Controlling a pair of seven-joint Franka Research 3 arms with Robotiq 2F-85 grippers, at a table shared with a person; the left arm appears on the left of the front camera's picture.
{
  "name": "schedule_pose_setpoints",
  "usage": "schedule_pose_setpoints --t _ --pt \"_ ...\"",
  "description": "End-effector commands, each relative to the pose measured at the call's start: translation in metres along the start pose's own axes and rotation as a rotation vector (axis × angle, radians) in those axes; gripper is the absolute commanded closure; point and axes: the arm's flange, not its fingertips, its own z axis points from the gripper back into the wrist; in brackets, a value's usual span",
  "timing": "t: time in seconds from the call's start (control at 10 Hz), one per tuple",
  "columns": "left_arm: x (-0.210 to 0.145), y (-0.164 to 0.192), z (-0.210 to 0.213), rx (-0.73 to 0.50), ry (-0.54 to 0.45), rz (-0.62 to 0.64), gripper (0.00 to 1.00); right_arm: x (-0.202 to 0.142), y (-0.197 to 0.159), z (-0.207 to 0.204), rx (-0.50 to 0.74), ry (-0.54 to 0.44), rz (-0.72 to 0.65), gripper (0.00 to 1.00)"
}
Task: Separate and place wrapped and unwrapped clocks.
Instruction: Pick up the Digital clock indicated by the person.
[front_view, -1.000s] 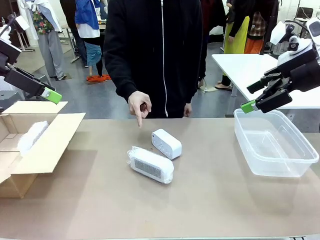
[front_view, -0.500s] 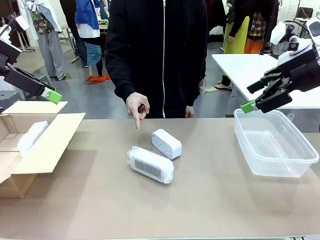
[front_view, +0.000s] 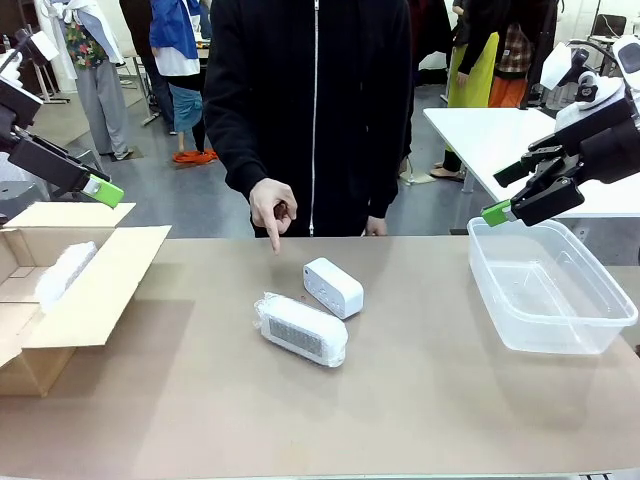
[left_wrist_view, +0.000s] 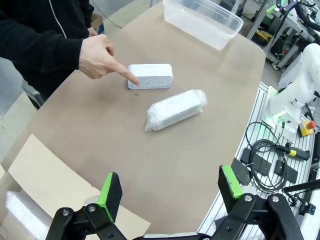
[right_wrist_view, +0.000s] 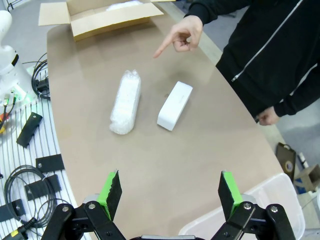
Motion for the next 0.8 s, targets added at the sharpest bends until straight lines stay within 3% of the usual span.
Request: schedule_pose_setpoints --t 0.0,0.2,0.7 --pt "0.000 0.000 0.000 0.014 -0.005 0.000 0.00 0.000 0.000 -0.002 0.016 -0.011 -0.001 0.00" --pt "0.000 0.000 0.000 0.000 0.000 0.000 0.00 0.000 0.000 -0.002 0.016 -0.011 -0.001 0.00" --pt "0.084 -0.061 -0.089 -0.122 0.277 -0.636 0.00 0.000 0.000 -0.002 0.016 -0.011 -0.001 0.00"
